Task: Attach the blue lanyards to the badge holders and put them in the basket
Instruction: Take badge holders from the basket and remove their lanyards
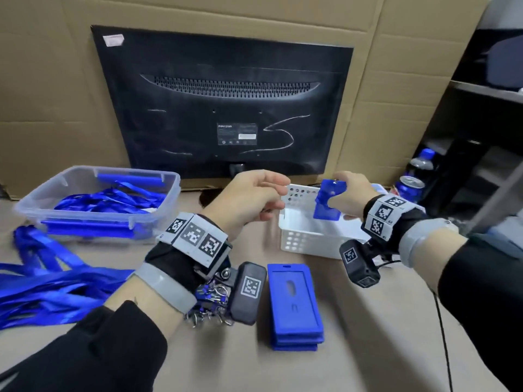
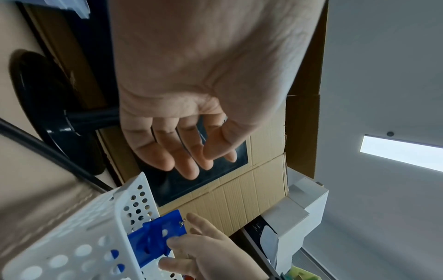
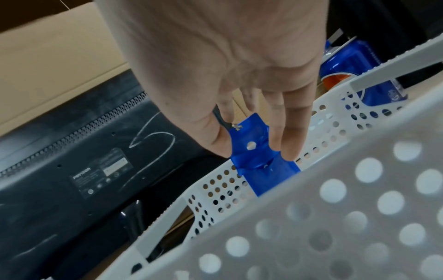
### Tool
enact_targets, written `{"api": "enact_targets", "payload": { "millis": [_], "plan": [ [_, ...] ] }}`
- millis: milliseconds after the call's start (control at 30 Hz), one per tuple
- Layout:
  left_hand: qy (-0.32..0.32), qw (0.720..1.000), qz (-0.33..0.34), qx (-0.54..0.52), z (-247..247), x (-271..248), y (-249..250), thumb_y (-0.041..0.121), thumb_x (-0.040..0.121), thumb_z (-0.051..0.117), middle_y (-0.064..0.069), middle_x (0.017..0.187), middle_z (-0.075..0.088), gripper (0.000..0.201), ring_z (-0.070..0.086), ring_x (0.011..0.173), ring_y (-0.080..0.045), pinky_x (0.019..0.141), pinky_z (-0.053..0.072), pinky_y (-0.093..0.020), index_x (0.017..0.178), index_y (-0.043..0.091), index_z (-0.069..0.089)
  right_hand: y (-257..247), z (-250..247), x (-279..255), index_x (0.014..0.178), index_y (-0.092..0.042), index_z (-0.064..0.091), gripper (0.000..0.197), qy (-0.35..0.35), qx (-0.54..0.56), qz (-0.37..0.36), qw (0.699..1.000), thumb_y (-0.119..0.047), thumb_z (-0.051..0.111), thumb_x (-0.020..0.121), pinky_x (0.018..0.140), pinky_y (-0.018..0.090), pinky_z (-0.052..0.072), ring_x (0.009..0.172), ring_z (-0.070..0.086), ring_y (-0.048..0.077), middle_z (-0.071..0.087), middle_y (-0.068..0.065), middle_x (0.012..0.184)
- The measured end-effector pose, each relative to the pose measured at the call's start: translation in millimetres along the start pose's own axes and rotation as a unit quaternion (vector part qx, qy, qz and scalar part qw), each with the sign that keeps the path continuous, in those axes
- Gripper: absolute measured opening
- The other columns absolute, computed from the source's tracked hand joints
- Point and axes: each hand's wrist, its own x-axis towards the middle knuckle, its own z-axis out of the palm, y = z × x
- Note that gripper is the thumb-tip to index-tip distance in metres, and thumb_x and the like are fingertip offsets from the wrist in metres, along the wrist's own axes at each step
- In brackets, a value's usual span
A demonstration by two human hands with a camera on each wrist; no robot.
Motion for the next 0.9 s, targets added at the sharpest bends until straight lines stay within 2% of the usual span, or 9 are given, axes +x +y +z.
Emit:
{"api": "enact_targets", "payload": {
  "millis": [67,200,300,400,500,600,700,800,900],
  "plan": [
    [-0.004,1.0,0.001,0.0,4.6,7.9,-4.1,-0.005,0.094,0.057,-0.004,0.108,0.077,0.033,0.073,0.089,-0.014,0.071,0.056,-0.028,0.105,0.021,0.073,2.7,0.6,8.4,0.131,-0.025,0.062,0.053,0.023,-0.029,-0.012,0.999,-0.012,0.07,0.08,0.08,0.047,0.064,0.104,0.067,0.034,0.057,0.01,0.132],
    [-0.007,1.0,0.001,-0.006,8.6,18.2,-8.6,-0.003,0.095,0.057,0.003,0.099,0.076,0.031,0.073,0.087,-0.013,0.074,0.058,-0.03,0.108,0.019,0.074,-2.3,-5.9,7.1,0.093,-0.022,0.073,0.011,0.02,-0.054,-0.009,0.998,-0.014,0.075,0.085,0.078,0.041,0.066,0.083,0.077,0.031,0.074,0.004,0.097],
    [-0.006,1.0,-0.002,-0.01,6.1,22.7,-6.0,-0.002,0.096,0.057,-0.001,0.105,0.074,0.03,0.071,0.087,-0.012,0.071,0.058,-0.027,0.109,0.02,0.073,-17.5,-19.5,5.2,0.075,-0.019,0.071,0.016,0.035,-0.028,-0.037,0.998,-0.014,0.08,0.088,0.076,0.044,0.066,0.071,0.075,0.03,0.075,0.009,0.084],
    [0.012,1.0,-0.001,0.009,-2.6,27.1,-4.0,0.009,0.096,0.065,0.004,0.117,0.068,0.031,0.069,0.1,-0.01,0.083,0.06,-0.03,0.12,0.027,0.069,-43.4,-39.1,-5.1,0.078,-0.019,0.074,0.014,0.023,-0.003,-0.094,0.995,-0.018,0.082,0.09,0.066,0.035,0.066,0.053,0.067,0.016,0.067,0.0,0.07],
    [0.02,0.999,0.004,0.045,-14.9,29.7,-5.8,0.037,0.095,0.071,0.01,0.129,0.061,0.039,0.062,0.119,-0.007,0.097,0.058,-0.037,0.133,0.039,0.061,-68.5,-44.5,-21.0,0.086,-0.014,0.08,0.007,-0.035,0.052,-0.148,0.987,-0.02,0.081,0.091,0.058,0.023,0.062,0.046,0.059,0.005,0.062,-0.002,0.062],
    [-0.013,0.998,-0.001,0.06,-25.4,29.5,-10.6,0.044,0.099,0.066,0.01,0.126,0.069,0.035,0.069,0.112,-0.006,0.09,0.062,-0.032,0.133,0.037,0.063,-79.4,-25.7,-23.7,0.089,-0.017,0.082,0.007,-0.111,0.084,-0.162,0.977,-0.023,0.081,0.092,0.065,0.024,0.064,0.053,0.058,0.007,0.059,-0.008,0.058],
    [-0.037,0.995,-0.003,0.088,-34.8,33.3,-19.1,0.037,0.105,0.061,-0.004,0.114,0.078,0.025,0.076,0.102,-0.022,0.086,0.062,-0.039,0.119,0.02,0.074,-82.0,5.8,-22.9,0.091,-0.015,0.081,0.005,-0.158,0.15,-0.178,0.96,-0.02,0.08,0.093,0.066,0.027,0.064,0.061,0.06,0.012,0.059,0.003,0.068],
    [-0.003,0.992,-0.002,0.124,-47.7,41.1,-28.1,0.041,0.099,0.066,-0.01,0.11,0.078,0.027,0.072,0.11,-0.036,0.089,0.058,-0.048,0.111,0.018,0.075,-79.5,35.6,-17.8,0.105,-0.009,0.072,0.016,-0.127,0.216,-0.209,0.945,-0.015,0.081,0.092,0.06,0.03,0.063,0.064,0.063,0.015,0.062,0.01,0.076],
    [0.027,0.992,-0.008,0.119,-58.4,47.2,-31.3,0.039,0.099,0.066,-0.009,0.108,0.079,0.026,0.072,0.11,-0.036,0.09,0.057,-0.047,0.109,0.017,0.076,-75.6,51.8,-15.5,0.098,-0.013,0.067,0.024,-0.081,0.226,-0.268,0.933,-0.022,0.086,0.087,0.061,0.039,0.064,0.063,0.068,0.027,0.063,0.013,0.082]
  ]
}}
